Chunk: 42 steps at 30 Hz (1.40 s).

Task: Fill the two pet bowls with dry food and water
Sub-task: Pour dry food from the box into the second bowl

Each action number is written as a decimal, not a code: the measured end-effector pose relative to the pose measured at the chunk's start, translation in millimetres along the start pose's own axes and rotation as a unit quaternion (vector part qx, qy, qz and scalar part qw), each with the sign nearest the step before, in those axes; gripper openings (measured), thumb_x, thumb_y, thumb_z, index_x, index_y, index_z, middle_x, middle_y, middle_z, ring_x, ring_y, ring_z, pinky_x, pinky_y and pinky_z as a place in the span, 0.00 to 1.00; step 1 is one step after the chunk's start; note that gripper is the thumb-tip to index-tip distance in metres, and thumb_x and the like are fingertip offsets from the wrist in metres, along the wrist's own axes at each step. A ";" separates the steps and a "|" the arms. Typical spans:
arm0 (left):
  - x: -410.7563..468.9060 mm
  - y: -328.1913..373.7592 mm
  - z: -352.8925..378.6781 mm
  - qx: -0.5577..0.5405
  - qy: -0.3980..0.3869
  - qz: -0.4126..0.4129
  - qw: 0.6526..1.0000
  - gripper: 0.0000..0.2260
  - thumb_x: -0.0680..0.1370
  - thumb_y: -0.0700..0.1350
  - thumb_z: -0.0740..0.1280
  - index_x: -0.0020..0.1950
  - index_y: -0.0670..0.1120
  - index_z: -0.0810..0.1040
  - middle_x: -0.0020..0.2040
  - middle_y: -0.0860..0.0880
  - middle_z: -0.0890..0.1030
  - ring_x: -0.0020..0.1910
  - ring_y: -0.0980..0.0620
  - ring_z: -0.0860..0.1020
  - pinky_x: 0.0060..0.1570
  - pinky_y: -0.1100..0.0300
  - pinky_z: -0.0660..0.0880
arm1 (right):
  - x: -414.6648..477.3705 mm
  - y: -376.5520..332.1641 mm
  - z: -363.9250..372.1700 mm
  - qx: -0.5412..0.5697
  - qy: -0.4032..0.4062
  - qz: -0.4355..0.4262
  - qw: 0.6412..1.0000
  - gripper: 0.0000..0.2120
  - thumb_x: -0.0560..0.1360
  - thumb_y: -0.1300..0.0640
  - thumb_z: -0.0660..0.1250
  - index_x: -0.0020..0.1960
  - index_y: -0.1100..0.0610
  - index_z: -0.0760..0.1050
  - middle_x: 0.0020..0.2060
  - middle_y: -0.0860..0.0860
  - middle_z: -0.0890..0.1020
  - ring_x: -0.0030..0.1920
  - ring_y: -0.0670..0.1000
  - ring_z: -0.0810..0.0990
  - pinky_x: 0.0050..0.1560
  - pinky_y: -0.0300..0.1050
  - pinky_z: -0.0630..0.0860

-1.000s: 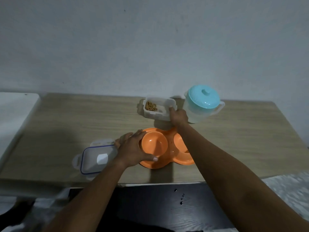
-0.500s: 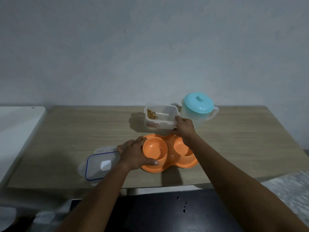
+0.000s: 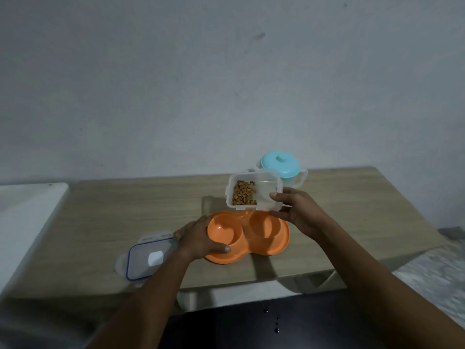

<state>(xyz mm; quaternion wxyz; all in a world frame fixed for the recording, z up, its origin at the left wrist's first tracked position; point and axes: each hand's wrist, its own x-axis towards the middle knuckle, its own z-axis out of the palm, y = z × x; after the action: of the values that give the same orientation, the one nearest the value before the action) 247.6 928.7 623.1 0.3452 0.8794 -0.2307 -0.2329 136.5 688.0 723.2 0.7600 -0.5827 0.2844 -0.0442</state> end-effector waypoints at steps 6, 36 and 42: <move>8.7 -11.8 9.0 -0.026 0.014 -0.016 0.999 0.48 0.48 0.67 0.80 0.66 0.58 0.73 0.58 0.56 0.80 0.57 0.51 0.78 0.58 0.47 0.77 | -2.3 0.2 -11.2 -0.089 0.012 -0.039 0.995 0.24 0.74 0.62 0.76 0.68 0.57 0.75 0.58 0.58 0.85 0.58 0.59 0.85 0.55 0.53 0.84; 11.1 -8.7 5.4 0.011 -0.013 -0.035 0.999 0.51 0.53 0.68 0.78 0.74 0.63 0.63 0.67 0.53 0.76 0.69 0.47 0.70 0.68 0.44 0.65 | 9.8 17.5 8.3 -0.301 -0.026 -0.128 0.945 0.37 0.65 0.56 0.83 0.71 0.56 0.73 0.55 0.55 0.87 0.53 0.54 0.87 0.56 0.58 0.84; 8.8 -6.0 3.5 0.036 -0.004 -0.041 0.998 0.50 0.53 0.69 0.77 0.73 0.66 0.62 0.67 0.54 0.76 0.69 0.46 0.69 0.66 0.41 0.62 | 9.9 18.0 8.7 -0.315 -0.020 -0.127 0.940 0.38 0.64 0.55 0.83 0.71 0.54 0.74 0.55 0.55 0.87 0.53 0.54 0.87 0.56 0.58 0.84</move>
<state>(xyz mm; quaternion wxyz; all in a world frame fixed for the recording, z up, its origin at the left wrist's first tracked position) 254.0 925.8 614.2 0.3020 0.8993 -0.2038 -0.2418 144.2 697.2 704.4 0.5308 -0.8246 0.1921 -0.0367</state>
